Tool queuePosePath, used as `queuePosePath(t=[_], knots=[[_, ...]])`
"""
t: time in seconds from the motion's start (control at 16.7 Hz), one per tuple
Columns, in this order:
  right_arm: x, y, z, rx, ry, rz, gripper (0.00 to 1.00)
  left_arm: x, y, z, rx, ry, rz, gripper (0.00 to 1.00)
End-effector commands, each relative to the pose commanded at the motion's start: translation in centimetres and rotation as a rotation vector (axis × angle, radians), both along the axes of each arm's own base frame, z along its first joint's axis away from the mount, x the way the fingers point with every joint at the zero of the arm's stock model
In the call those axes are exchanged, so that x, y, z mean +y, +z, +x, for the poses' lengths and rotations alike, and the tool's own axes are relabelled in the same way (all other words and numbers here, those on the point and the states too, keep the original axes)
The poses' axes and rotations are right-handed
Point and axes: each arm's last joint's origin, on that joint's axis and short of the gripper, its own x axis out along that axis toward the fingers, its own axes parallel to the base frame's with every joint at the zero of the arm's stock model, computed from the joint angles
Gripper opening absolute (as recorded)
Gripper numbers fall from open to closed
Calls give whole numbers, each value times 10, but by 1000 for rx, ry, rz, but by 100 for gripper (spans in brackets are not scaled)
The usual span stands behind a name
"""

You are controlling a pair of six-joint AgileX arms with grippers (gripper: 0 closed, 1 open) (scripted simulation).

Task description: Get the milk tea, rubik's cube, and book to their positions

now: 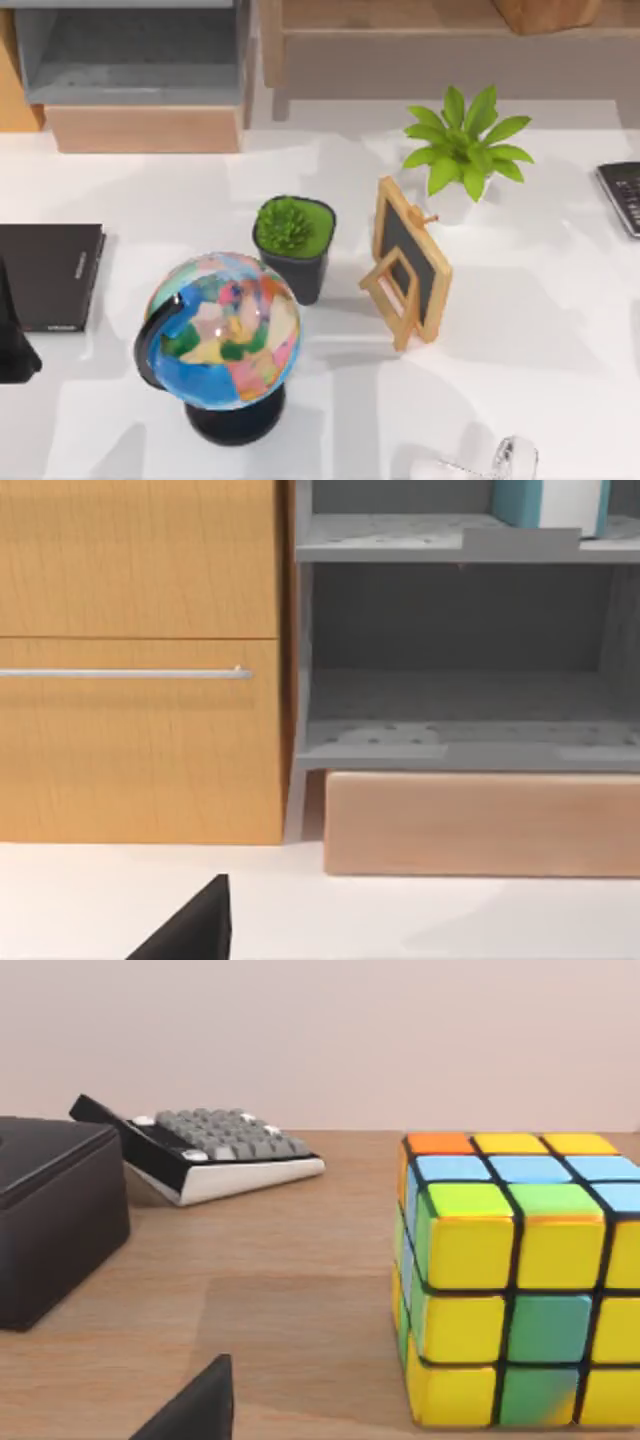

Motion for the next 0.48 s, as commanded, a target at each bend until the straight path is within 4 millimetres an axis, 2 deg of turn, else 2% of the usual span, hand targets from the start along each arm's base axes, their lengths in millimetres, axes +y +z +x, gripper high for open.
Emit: queuePosePath(t=[0.24, 0.36, 0.48], knots=[[21, -4, -79, -10, -4, -2, 100, 0, 0, 0, 0, 0, 0, 100], [31, -19, -124, -11, -7, -1, 100, 0, 0, 0, 0, 0, 0, 100], [39, -43, -167, -12, -10, 1, 100, 0, 0, 0, 0, 0, 0, 100]])
